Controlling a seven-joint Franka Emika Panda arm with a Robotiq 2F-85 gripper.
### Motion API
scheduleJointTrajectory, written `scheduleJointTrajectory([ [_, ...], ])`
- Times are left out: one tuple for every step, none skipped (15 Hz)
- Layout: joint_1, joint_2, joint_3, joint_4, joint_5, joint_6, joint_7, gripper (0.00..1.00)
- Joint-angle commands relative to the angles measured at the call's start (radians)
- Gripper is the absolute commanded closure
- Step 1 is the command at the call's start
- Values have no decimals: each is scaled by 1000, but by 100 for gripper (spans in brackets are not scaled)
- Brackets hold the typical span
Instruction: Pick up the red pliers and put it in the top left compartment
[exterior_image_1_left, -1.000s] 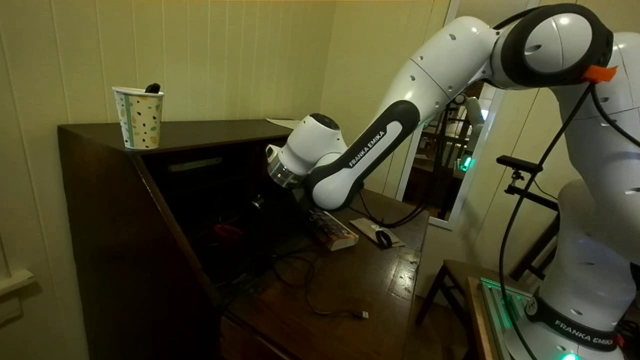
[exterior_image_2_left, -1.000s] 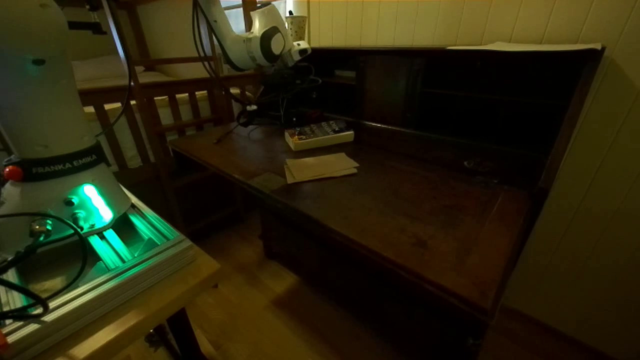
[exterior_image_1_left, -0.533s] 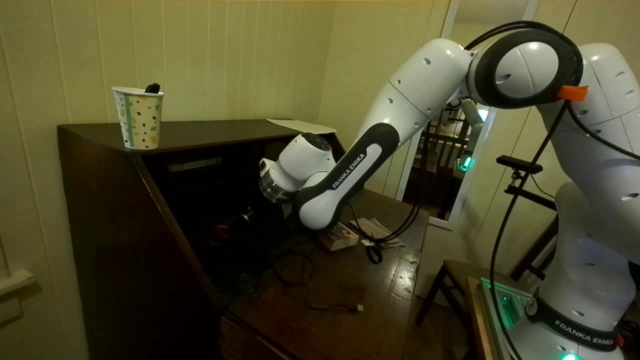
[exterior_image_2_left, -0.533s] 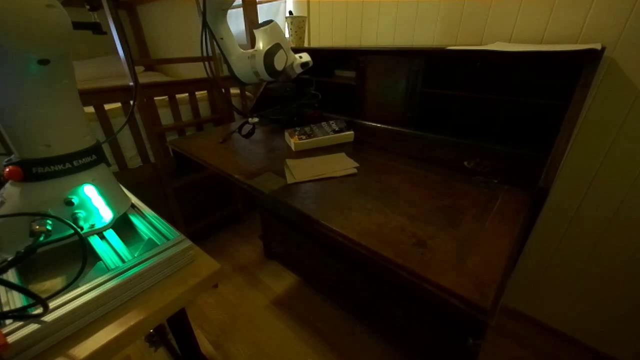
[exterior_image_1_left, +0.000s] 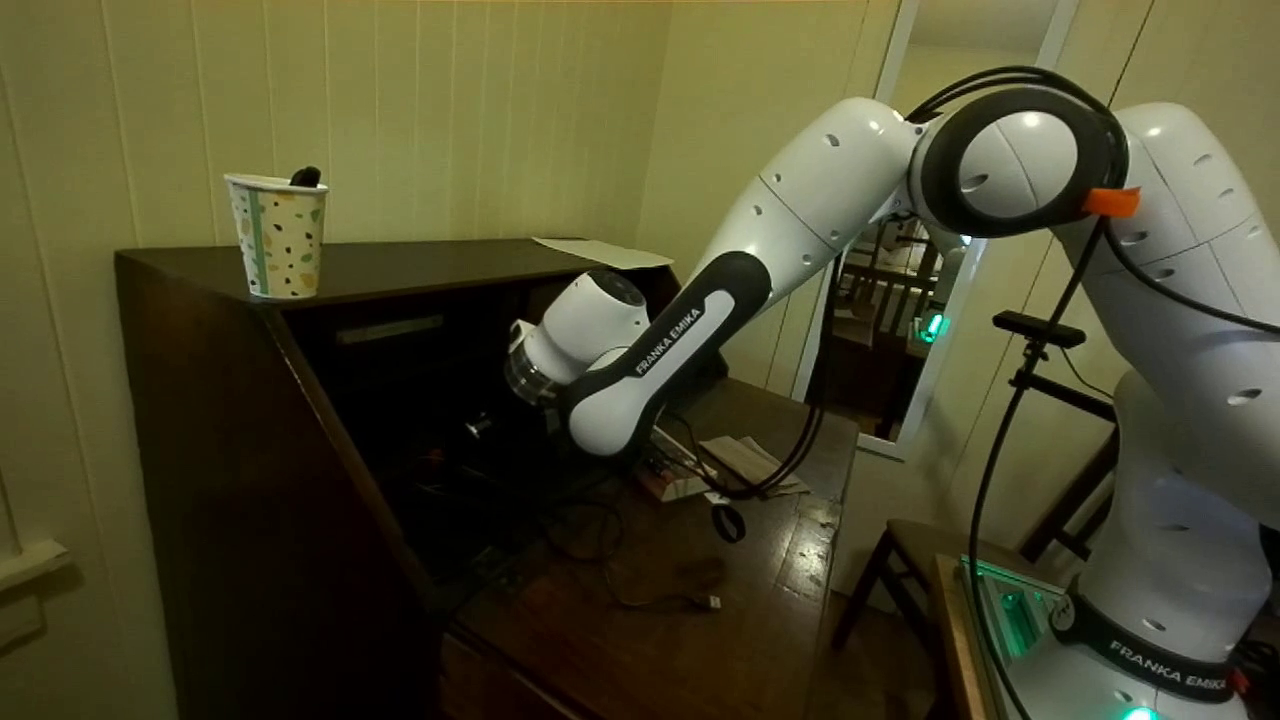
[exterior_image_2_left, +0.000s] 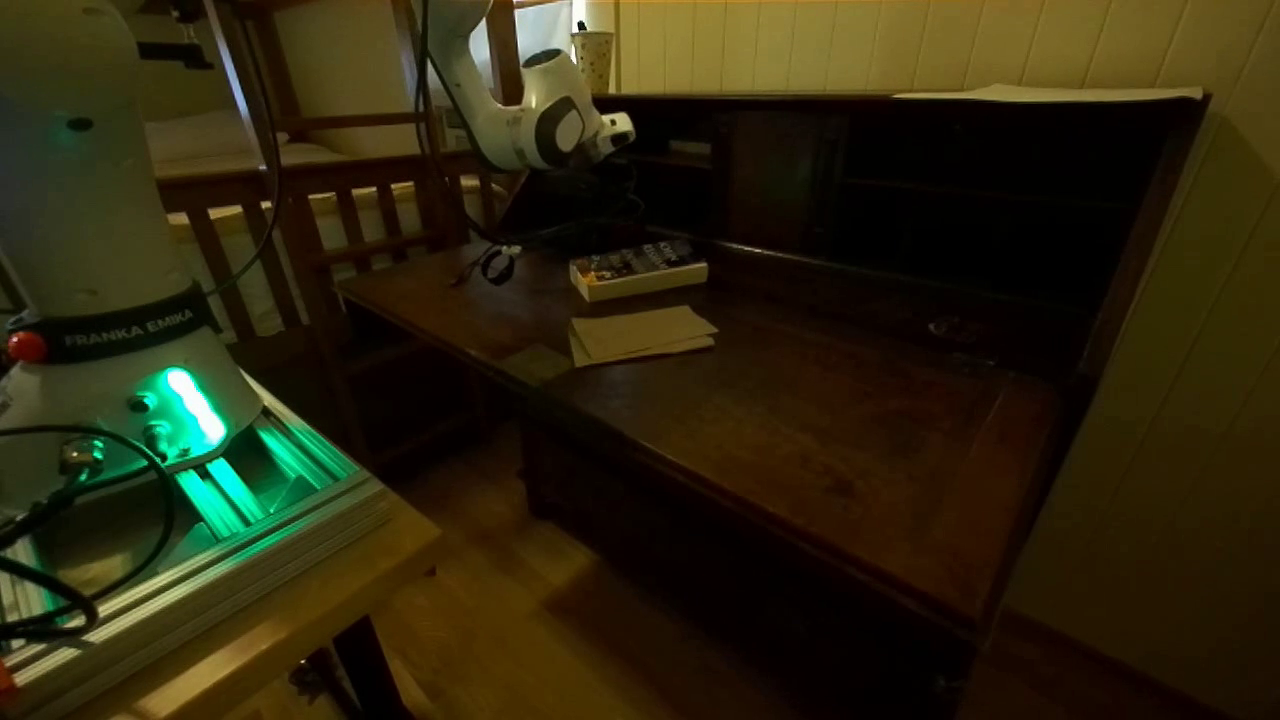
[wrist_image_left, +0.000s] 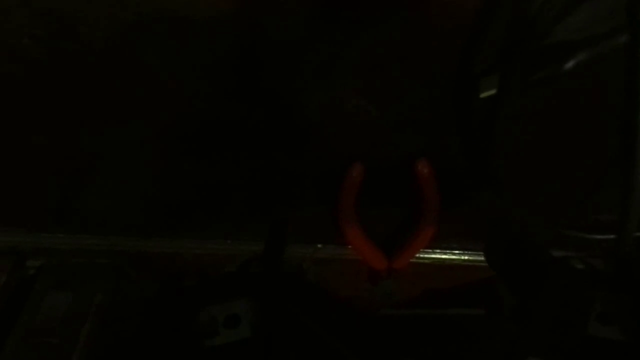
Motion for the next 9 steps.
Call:
scheduleJointTrajectory([
  [-40,42,49,72,26,-64,-49,0],
  [-47,49,59,81,25,-89,-54,0],
  [-57,53,73,90,24,-115,-61,0],
  [-59,56,78,98,24,-139,-65,0],
  [-63,60,82,106,24,-154,-68,3],
  [-60,60,77,113,24,-168,-65,26],
  [-54,60,67,120,22,-180,-59,28],
  [-52,59,63,122,21,-192,-58,30],
  [-46,54,55,122,20,-207,-51,36],
])
